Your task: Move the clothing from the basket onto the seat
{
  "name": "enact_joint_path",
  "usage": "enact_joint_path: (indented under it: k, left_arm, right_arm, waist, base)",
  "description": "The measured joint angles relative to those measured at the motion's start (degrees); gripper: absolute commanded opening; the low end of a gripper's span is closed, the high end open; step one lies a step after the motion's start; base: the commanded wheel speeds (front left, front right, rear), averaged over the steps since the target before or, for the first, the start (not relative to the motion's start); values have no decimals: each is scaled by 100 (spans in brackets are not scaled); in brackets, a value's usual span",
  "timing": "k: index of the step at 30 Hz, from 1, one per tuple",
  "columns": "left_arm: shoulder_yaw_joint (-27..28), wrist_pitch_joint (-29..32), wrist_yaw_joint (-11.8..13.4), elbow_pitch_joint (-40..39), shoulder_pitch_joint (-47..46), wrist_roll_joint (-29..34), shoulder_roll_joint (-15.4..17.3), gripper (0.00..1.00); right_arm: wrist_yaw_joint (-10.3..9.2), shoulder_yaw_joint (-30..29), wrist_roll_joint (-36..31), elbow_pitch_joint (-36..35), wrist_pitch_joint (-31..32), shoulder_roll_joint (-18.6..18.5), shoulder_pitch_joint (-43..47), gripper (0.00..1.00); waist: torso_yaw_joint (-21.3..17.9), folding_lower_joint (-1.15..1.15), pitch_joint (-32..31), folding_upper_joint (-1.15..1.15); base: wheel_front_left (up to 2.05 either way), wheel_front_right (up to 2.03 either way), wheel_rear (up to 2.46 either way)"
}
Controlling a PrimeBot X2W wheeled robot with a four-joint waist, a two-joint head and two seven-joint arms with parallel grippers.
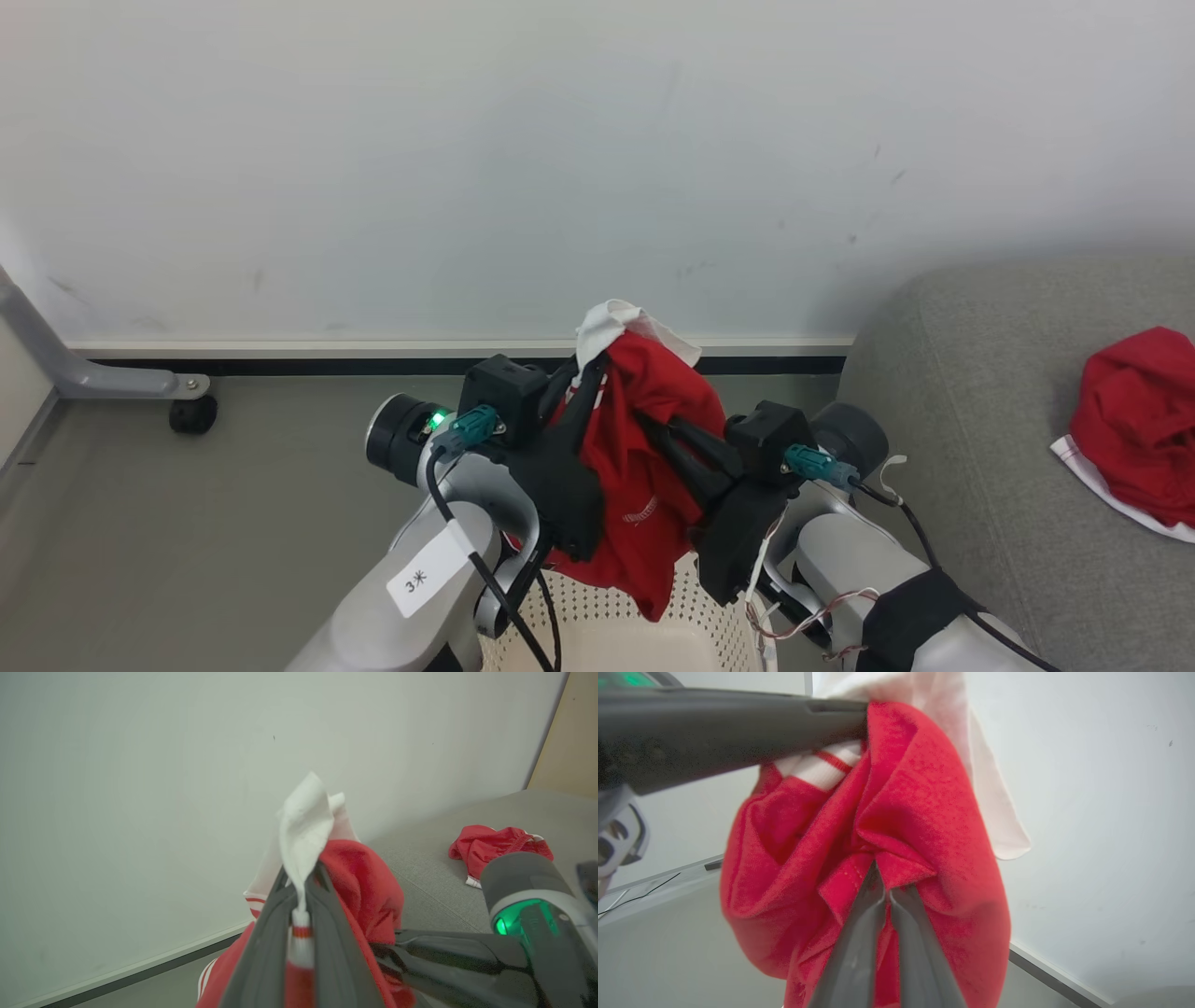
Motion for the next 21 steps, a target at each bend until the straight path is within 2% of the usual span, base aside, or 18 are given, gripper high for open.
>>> enact_joint_path:
  k: [3,5,6,7,8,9,10,11,21]
  left_arm:
    - [73,-1,12,12,104,-44,70,16]
    - [113,-4,57,14,159,-80,76,23]
    - [134,-10,62,14,191,-85,77,35]
    - [152,-11,62,16,219,-96,82,37]
    - [165,-13,67,18,244,-109,91,43]
    - [180,-36,76,20,271,-120,100,55]
    - [203,-46,113,20,301,-126,107,73]
    - [225,-65,115,24,326,-136,109,100]
    - [276,-237,115,16,520,-177,110,100]
  right_arm:
    - [0,-59,71,2,0,-19,-69,0]
    - [0,-105,134,-10,0,-68,-106,0]
    - [0,-133,148,-23,0,-118,-121,0]
    - [0,-165,151,-36,0,-174,-135,0]
    - [0,-196,166,-51,0,-232,-152,0]
    - [0,-219,185,-60,0,-290,-179,0]
    - [0,-231,187,-76,0,-339,-216,0]
    - [0,-247,187,-97,0,-385,-261,0]
    - [1,-444,187,-312,0,-770,-660,0]
  waist:
    - [-117,0,11,0]
    - [-198,0,16,0]
    - [-241,0,19,0]
    - [-285,0,21,0]
    - [-329,0,24,0]
    - [-375,0,26,0]
    - [-420,0,29,0]
    - [-465,0,31,0]
    - [-867,0,41,0]
  base:
    - [0,0,0]
    - [0,0,0]
    - [0,0,0]
    - [0,0,0]
    - [0,0,0]
    - [0,0,0]
    - [0,0,0]
    - [0,0,0]
    - [0,0,0]
